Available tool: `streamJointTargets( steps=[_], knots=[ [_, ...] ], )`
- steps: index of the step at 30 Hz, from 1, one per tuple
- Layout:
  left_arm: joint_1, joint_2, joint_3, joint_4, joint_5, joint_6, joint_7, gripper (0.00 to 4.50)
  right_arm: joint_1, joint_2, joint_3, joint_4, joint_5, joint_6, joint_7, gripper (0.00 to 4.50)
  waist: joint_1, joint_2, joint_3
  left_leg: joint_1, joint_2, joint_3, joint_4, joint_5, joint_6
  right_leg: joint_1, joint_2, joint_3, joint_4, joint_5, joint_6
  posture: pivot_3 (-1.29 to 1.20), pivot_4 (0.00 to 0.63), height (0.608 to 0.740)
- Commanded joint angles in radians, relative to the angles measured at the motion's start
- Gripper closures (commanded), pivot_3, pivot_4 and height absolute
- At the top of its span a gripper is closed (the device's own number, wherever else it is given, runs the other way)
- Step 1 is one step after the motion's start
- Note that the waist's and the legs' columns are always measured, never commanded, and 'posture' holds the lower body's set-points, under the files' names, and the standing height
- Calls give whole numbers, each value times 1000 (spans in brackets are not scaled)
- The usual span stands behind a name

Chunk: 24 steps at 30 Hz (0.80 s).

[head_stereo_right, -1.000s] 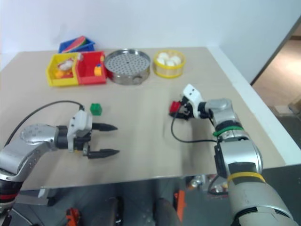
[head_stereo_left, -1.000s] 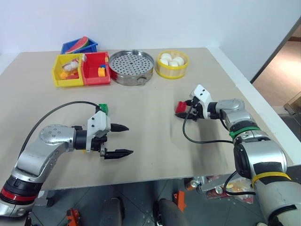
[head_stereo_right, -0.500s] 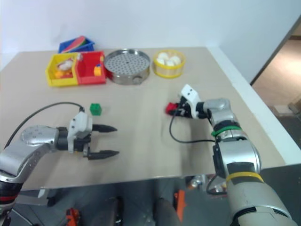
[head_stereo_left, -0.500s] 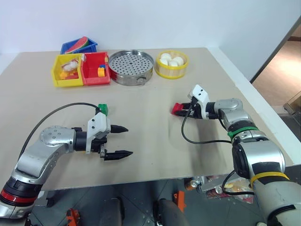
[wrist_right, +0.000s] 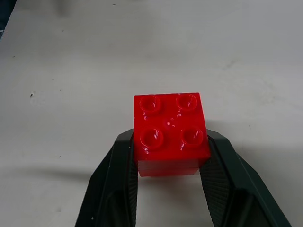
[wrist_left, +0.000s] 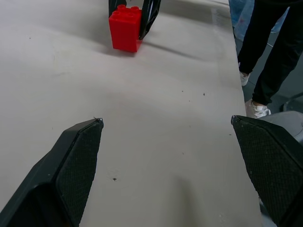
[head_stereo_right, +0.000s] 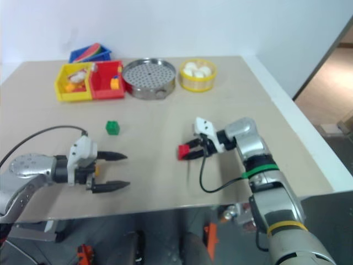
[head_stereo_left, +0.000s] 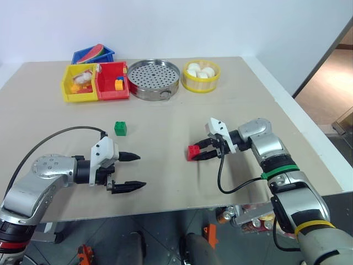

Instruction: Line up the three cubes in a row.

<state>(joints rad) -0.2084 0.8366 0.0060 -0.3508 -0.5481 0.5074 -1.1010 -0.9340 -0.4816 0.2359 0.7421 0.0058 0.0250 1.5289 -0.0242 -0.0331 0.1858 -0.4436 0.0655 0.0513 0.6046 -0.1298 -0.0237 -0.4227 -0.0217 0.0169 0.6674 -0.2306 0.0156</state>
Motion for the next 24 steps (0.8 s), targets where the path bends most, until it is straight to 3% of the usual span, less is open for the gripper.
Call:
streamJointTargets(
  steps=[1, 15, 24],
  knots=[
    [8, -1, 17, -41, 1, -17, 8, 0, -56, -2, 2, 44, -2, -31, 24, 3248, 0, 0, 0, 0, 0, 0, 0, 0, 0, 0, 0, 0, 0, 0, 0, 0, 150, 740],
    [28, -14, 14, -61, 1, -14, 43, 0, -102, 15, 5, 191, -25, -105, 21, 3248, 0, 0, 0, 0, 0, 0, -1, 0, 0, 0, 0, 0, 0, -1, 1, 0, 150, 740],
    [7, -45, 36, 4, 47, -103, 73, 0, -65, -5, 14, 82, 14, -61, 85, 3248, 0, 0, 0, 0, 0, 0, -1, 0, 0, 0, 0, 0, 0, -1, 1, 0, 150, 740]
  ],
)
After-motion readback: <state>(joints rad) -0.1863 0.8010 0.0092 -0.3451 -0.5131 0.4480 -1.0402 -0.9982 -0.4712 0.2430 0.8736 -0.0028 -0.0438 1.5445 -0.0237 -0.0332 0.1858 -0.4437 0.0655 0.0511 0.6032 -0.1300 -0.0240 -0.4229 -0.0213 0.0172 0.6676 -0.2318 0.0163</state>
